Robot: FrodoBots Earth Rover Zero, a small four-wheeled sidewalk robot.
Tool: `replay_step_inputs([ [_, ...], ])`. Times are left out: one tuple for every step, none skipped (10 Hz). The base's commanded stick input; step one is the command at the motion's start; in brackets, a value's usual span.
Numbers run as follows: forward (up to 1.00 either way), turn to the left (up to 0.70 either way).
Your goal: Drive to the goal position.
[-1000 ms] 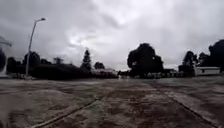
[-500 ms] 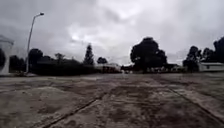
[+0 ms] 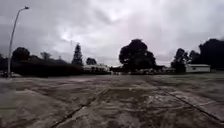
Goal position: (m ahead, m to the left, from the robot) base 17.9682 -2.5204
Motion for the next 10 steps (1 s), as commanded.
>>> replay_step_inputs([
  [0.69, 0.0],
  [0.69, 0.0],
  [0.69, 0.0],
  [0.69, 0.0],
  [0.69, 0.0],
  [0.69, 0.0],
  [0.69, -0.11],
  [0.69, -0.34],
  [0.69, -0.34],
  [0.69, 0.0],
])
